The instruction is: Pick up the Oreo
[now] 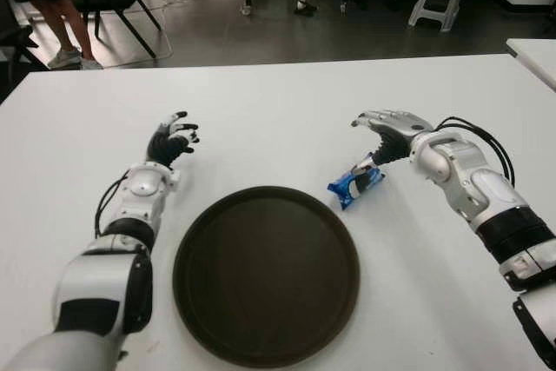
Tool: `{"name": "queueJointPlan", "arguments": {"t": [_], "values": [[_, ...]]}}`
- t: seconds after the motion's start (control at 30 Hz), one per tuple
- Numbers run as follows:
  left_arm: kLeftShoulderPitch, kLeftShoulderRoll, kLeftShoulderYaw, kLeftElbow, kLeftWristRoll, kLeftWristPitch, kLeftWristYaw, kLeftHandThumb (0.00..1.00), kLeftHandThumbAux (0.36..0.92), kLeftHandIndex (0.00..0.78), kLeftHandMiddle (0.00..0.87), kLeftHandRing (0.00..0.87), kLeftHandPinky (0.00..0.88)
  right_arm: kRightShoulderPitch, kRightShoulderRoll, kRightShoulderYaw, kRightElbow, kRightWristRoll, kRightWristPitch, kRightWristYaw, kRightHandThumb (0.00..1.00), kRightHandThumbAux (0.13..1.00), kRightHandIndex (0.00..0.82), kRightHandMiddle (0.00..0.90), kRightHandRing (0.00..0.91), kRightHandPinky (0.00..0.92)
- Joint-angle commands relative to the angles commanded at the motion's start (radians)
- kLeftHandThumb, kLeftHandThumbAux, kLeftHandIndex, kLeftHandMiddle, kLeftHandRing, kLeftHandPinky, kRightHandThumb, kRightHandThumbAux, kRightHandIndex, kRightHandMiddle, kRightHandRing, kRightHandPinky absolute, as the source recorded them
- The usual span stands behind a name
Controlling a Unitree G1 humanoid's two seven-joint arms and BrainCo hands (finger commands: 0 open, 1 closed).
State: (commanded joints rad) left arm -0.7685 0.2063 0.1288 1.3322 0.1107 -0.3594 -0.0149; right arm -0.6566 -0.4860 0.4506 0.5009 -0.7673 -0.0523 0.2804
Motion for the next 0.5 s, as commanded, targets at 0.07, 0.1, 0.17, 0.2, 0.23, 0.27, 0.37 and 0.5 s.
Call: {"name": "queueJointPlan", "arguments": {"t": [0.07,0.1,0.17,0.2,0.23,0.27,0.37,0.5], "values": [[0.000,-0.001,0.001,0.001,-0.001,0.003,0.001,0.493,0.642,0.138,0.278,0.340,0.390,-0.001,0.002,-0.003,0.011,0.008,-0.014,-0.013,0.000,0.502,0.064,0.113,0.112,0.088],[0.000,-0.001,0.002,0.001,-0.003,0.004,-0.001,0.494,0.638,0.137,0.279,0.340,0.389,-0.001,0.003,-0.004,0.015,0.012,-0.021,-0.019,0.000,0.506,0.083,0.127,0.125,0.097],[0.000,-0.002,0.004,0.001,-0.004,0.004,-0.002,0.496,0.634,0.135,0.281,0.341,0.389,-0.001,0.004,-0.005,0.020,0.015,-0.029,-0.025,0.000,0.510,0.102,0.141,0.137,0.105],[-0.001,-0.002,0.004,0.001,-0.004,0.005,-0.001,0.496,0.633,0.134,0.281,0.341,0.389,-0.002,0.005,-0.006,0.023,0.016,-0.031,-0.028,0.000,0.511,0.106,0.144,0.140,0.107],[-0.001,-0.002,0.003,0.001,-0.003,0.006,0.001,0.497,0.634,0.133,0.284,0.344,0.392,-0.003,0.006,-0.006,0.024,0.016,-0.032,-0.029,0.000,0.517,0.112,0.145,0.139,0.107],[-0.001,-0.001,0.002,0.001,-0.002,0.007,0.003,0.496,0.633,0.133,0.286,0.346,0.394,-0.003,0.007,-0.006,0.025,0.017,-0.032,-0.029,0.000,0.522,0.115,0.143,0.138,0.108],[-0.002,-0.001,-0.007,0.001,0.008,0.008,0.018,0.479,0.638,0.135,0.289,0.348,0.395,-0.006,0.004,-0.005,0.021,0.015,-0.031,-0.022,0.000,0.538,0.119,0.139,0.134,0.109],[-0.001,-0.001,-0.008,0.001,0.007,0.007,0.019,0.462,0.649,0.135,0.287,0.346,0.393,-0.009,0.001,-0.001,0.017,0.011,-0.030,-0.013,0.000,0.576,0.121,0.136,0.139,0.133]]}}
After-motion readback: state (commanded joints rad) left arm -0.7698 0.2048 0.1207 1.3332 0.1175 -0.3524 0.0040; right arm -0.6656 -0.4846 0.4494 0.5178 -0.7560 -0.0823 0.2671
